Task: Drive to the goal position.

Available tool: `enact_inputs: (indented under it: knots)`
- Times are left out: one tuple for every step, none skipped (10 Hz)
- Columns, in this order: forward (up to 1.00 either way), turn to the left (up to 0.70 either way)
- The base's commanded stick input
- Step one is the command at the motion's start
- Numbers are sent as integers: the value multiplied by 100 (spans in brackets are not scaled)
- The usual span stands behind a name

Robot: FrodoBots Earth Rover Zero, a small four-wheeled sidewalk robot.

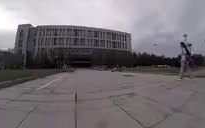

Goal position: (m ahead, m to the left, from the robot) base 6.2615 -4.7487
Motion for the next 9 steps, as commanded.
enact_inputs:
  knots:
    - [70, 0]
    - [70, 22]
    - [70, 22]
    - [70, 10]
    - [70, 0]
    - [70, 0]
    - [70, 0]
    - [70, 0]
    - [70, 0]
